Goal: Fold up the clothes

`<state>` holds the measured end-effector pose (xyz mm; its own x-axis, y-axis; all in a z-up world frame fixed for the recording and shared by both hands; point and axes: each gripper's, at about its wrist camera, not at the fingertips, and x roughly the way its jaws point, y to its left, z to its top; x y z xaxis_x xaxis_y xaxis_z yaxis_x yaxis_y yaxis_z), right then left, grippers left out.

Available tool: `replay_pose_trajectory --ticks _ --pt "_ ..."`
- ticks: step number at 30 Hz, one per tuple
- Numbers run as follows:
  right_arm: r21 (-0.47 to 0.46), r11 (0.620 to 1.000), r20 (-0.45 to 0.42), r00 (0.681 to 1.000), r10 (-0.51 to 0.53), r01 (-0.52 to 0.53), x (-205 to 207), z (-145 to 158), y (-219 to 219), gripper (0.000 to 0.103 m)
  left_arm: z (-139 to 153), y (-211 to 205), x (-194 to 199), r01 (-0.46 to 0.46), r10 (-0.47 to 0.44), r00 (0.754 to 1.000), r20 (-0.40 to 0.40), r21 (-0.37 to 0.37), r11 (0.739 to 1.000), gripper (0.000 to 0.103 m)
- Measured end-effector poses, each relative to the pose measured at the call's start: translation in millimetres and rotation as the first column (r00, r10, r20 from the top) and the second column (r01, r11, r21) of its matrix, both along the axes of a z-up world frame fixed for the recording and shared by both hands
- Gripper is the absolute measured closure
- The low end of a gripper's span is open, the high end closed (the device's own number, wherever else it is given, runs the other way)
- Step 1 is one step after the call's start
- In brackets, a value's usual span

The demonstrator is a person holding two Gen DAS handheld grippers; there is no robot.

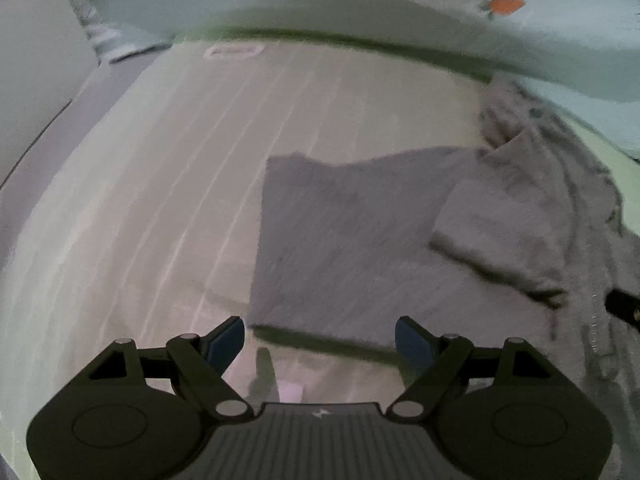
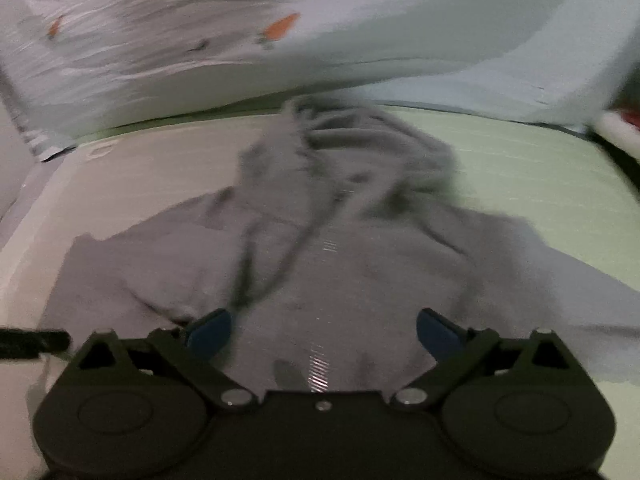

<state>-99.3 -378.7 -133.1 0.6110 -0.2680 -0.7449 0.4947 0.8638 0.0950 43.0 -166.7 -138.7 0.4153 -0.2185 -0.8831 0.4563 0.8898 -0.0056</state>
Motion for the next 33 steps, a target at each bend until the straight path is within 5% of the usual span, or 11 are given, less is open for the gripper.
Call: replay_pose_trajectory --ticks 8,10,15,24,29,33 --pt "0.055 0.987 -0.012 0.989 0.149 -0.148 49.4 -17.2 26.0 0.031 -19.2 4.0 10.3 -0.026 0.028 0.998 -0.062 0.033 0.999 0.020" --pt "0.111 0.980 -0.001 0.987 0.163 -0.162 53.4 -20.4 23.2 0.061 -21.5 1.1 11.7 -0.020 0.023 0.998 -0.066 0.041 0.999 0.020" --pt "0.132 0.970 0.057 0.978 0.199 -0.205 50.5 -15.0 18.2 0.094 -20.0 -6.7 13.4 0.004 -0.003 0.999 -0.038 0.029 1.000 0.019" --pt "0.087 0.993 0.242 0.969 0.055 -0.078 0.9 35.8 -21.8 0.098 3.1 -16.6 0.9 0.082 -0.077 0.994 0.072 -0.067 0.994 0.017" --pt "0.001 0.995 0.299 0.949 -0.100 0.104 -47.5 64.0 -58.0 0.098 12.2 -29.7 -7.8 0.148 -0.138 0.981 0.135 -0.064 0.987 0.017" --pt "-0.047 0.954 0.283 0.920 -0.271 0.296 -94.5 63.2 -93.5 0.098 4.7 -41.9 -12.1 0.190 -0.185 0.975 0.126 -0.028 0.981 0.017"
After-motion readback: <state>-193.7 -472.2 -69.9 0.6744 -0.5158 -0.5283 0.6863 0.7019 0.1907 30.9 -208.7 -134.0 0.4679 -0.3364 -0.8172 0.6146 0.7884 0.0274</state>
